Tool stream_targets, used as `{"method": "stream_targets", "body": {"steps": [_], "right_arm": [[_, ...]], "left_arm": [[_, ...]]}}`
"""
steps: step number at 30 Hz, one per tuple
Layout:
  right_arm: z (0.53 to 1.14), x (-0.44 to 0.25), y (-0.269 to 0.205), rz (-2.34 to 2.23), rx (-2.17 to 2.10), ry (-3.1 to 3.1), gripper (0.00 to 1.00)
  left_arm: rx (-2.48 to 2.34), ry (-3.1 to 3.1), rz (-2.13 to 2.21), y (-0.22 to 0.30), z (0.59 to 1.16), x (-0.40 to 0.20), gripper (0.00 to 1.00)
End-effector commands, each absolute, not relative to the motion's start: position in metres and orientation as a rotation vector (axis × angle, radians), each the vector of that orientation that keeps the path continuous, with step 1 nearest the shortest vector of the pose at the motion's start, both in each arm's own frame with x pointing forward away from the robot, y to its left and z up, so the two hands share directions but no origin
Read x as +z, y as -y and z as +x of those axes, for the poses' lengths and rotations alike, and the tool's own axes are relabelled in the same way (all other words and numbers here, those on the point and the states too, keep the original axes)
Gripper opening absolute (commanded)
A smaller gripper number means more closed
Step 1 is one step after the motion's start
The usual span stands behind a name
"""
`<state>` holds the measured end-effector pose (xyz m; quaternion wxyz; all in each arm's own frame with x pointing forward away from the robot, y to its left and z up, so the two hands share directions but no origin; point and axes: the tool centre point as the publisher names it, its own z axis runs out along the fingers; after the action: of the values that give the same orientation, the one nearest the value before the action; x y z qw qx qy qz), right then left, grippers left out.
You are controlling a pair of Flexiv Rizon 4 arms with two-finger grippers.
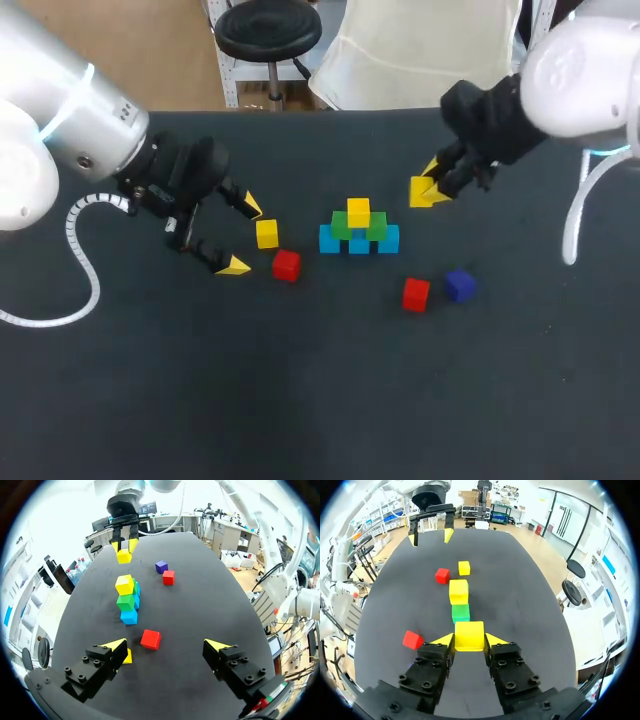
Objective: Place the blue cubes, place green cubes on the blue cubes, place the yellow cubes on the green cubes, then place the red cubes on the yellow cubes, and place purple cube on the red cubes.
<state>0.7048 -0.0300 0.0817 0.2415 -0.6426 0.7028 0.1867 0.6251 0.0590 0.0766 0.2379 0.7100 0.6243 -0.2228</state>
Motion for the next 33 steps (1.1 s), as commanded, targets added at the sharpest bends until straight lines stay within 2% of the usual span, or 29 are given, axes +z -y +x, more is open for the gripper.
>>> {"method": "stream_targets", "body": {"steps": [1, 12, 33], "right_arm": [[0.702, 0.08, 0.018, -1.746, 0.506, -1.928, 0.0], [0.694, 0.072, -0.004, -1.742, 0.548, -1.948, 0.0], [0.692, 0.063, -0.014, -1.751, 0.578, -1.955, 0.0]], "left_arm": [[-0.613, -1.706, 1.947, -0.06, 0.626, 0.076, 1.0], [-0.613, -1.706, 1.947, -0.06, 0.626, 0.076, 1.0], [-0.613, -1.706, 1.947, -0.06, 0.626, 0.076, 1.0]]}}
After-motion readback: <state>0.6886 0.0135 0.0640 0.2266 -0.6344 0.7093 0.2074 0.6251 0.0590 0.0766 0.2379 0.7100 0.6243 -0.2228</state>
